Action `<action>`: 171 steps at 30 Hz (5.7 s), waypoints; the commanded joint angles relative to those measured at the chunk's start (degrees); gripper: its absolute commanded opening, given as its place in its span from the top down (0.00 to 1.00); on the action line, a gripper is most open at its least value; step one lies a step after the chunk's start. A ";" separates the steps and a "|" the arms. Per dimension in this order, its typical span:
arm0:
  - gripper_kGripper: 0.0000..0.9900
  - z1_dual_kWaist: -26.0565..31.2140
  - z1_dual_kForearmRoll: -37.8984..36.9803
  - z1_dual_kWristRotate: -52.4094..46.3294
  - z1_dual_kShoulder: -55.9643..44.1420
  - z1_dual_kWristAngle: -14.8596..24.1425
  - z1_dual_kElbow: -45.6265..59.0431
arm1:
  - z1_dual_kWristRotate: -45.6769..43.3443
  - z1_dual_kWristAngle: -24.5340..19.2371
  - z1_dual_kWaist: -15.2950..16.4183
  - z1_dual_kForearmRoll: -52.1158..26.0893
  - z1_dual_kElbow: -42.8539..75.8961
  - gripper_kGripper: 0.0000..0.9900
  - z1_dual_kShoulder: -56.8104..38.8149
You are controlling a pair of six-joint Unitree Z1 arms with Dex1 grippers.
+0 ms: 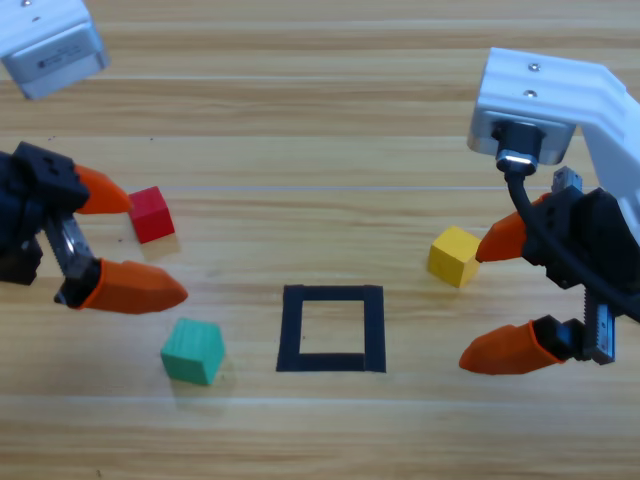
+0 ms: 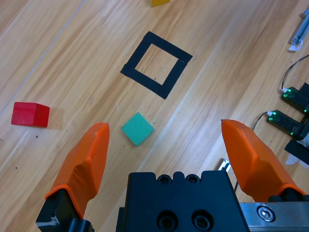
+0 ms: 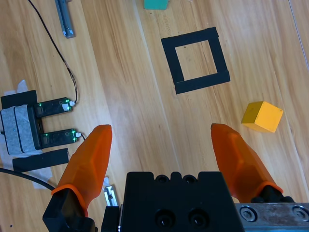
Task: Stack the blocks in the rectangular block: red at the bottom, yellow in the middle, green on top
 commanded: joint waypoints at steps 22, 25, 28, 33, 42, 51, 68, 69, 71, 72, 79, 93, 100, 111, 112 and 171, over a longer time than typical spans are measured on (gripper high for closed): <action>0.05 6.74 11.26 -37.27 27.36 10.48 -22.62 | 9.07 -13.64 -7.72 0.45 -3.93 0.09 9.04; 0.05 10.25 19.08 -44.47 33.87 10.92 -30.53 | 6.87 -13.47 -9.65 3.96 -9.38 0.09 16.16; 0.05 14.12 23.83 -48.43 37.65 9.95 -35.10 | 4.94 -12.32 -12.29 5.46 -13.16 0.07 21.26; 0.05 20.27 30.33 -53.00 43.71 7.49 -41.43 | 3.36 -13.03 -14.31 5.55 -15.71 0.04 26.80; 0.05 24.32 37.10 -55.99 53.03 5.82 -50.84 | 2.48 -12.76 -16.15 5.55 -19.22 0.05 34.09; 0.05 24.84 36.66 -58.01 56.81 4.94 -51.71 | 0.90 -12.15 -16.51 5.63 -21.33 0.18 38.13; 0.05 27.39 29.19 -57.92 60.15 4.07 -48.02 | 0.28 -11.44 -16.77 8.18 -22.30 1.00 39.19; 0.05 27.75 28.48 -57.74 60.15 3.98 -47.50 | 0.72 -11.62 -16.86 8.18 -22.04 1.00 38.92; 0.05 28.36 27.34 -57.57 60.06 3.54 -46.18 | 1.86 -11.36 -17.12 8.18 -21.42 1.00 38.05; 0.06 28.62 26.90 -57.30 60.06 3.54 -45.74 | 2.39 -11.36 -17.12 8.18 -21.24 1.00 37.52; 0.19 28.89 25.32 -56.25 59.97 3.54 -43.10 | 11.62 -10.92 -17.21 10.29 -19.22 1.00 31.37; 0.96 19.66 27.96 -45.26 56.46 3.89 -48.20 | 33.07 -8.28 -17.03 14.60 -13.16 1.00 19.59; 0.96 7.53 28.48 -36.65 54.79 2.04 -49.78 | 35.00 -6.79 -16.15 14.60 -11.84 1.00 19.76; 0.96 -2.31 28.48 -39.46 55.14 3.71 -48.11 | 34.74 -5.64 -16.15 14.60 -11.58 1.00 20.91; 0.96 -2.84 28.48 -41.40 55.14 4.42 -48.02 | 34.74 -5.64 -16.15 14.60 -11.58 1.00 20.91; 0.95 -7.24 32.26 -60.82 64.19 8.72 -54.26 | 34.03 -7.58 -15.98 14.60 -10.35 1.00 20.47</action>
